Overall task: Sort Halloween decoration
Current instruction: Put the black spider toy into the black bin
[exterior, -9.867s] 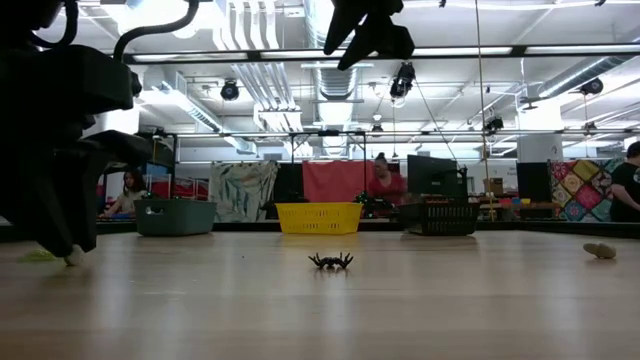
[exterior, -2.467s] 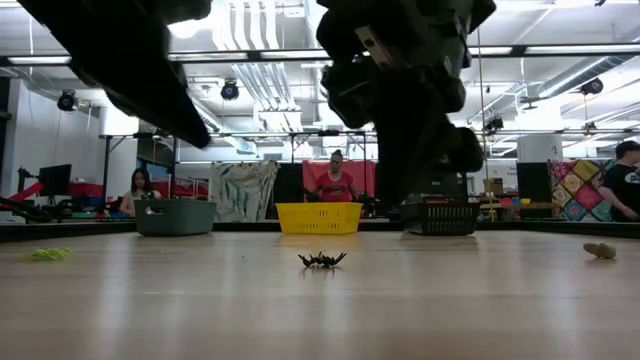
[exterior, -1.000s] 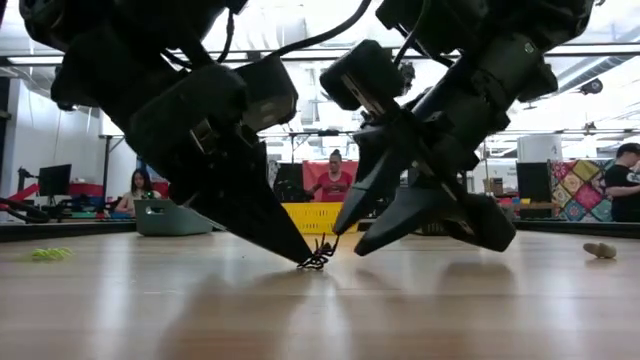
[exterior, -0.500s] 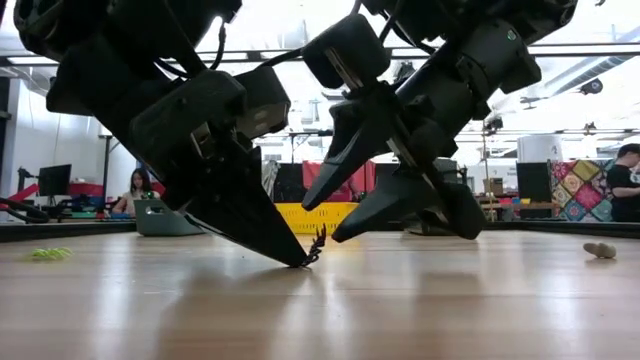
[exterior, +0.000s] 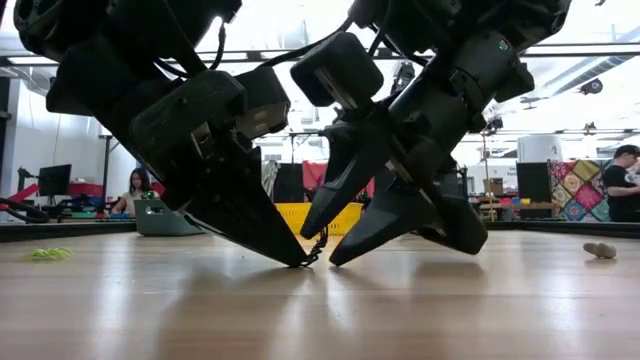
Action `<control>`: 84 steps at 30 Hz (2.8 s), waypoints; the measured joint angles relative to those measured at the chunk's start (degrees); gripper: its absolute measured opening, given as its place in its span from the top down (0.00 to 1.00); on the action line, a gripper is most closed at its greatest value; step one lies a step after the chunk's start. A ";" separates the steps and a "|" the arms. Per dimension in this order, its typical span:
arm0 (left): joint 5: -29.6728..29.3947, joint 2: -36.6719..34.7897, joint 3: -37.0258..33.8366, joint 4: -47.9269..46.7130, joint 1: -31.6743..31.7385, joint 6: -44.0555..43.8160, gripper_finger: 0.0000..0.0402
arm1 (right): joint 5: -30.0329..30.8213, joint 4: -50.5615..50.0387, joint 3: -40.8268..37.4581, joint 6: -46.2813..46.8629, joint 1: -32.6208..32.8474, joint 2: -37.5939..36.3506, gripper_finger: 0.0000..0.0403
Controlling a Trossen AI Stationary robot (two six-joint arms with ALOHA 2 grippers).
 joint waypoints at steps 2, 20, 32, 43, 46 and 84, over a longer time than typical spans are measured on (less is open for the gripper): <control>-0.01 0.00 -0.02 0.12 0.00 -0.01 1.00 | 0.01 0.17 0.51 -1.09 0.00 0.68 0.69; -0.17 -2.95 -0.17 -4.42 -0.11 0.28 1.00 | 0.17 -1.48 0.64 -3.77 -0.04 -0.34 0.98; -1.19 -14.40 -4.95 -10.17 -0.54 1.43 1.00 | 0.66 -9.78 0.64 -7.30 -1.64 -4.42 0.98; -9.06 -33.30 -14.07 -9.70 -0.59 -1.11 1.00 | 0.72 -25.66 0.64 -19.19 -9.93 -15.67 0.98; -12.58 -37.25 -14.99 -10.04 -0.59 -1.36 1.00 | 0.74 -31.01 0.64 -22.83 -14.10 -20.45 0.98; -21.09 -39.54 -15.41 -10.50 -0.37 -13.15 1.00 | 2.89 -45.51 1.38 -51.54 -57.33 -21.00 0.95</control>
